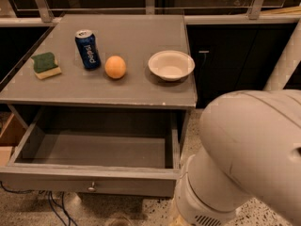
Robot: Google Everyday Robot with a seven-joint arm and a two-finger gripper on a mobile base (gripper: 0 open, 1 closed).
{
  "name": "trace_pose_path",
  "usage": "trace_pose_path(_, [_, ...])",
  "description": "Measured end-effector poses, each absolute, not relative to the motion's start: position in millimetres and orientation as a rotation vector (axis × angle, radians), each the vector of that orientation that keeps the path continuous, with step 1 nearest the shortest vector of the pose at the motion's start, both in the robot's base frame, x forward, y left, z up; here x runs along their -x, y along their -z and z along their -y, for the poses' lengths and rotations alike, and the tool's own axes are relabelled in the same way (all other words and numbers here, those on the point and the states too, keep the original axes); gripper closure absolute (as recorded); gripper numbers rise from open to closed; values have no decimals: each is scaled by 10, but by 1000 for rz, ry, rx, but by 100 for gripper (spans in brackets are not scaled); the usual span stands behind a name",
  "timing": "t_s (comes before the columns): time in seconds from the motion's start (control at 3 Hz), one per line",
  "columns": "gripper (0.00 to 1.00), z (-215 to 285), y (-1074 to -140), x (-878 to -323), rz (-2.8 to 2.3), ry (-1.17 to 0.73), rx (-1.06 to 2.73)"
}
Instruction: Close top drawer
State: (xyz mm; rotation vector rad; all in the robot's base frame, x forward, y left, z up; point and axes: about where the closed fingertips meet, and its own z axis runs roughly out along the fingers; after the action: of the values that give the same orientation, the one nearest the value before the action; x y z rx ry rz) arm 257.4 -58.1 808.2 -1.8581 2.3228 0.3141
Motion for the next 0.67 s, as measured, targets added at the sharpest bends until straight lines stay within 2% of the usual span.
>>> trace_pose_path(0.33, [100, 352, -7771, -2800, -2289, -362, 1866])
trace_pose_path(0.67, [100, 362, -7743, -2765, -2304, -354, 1864])
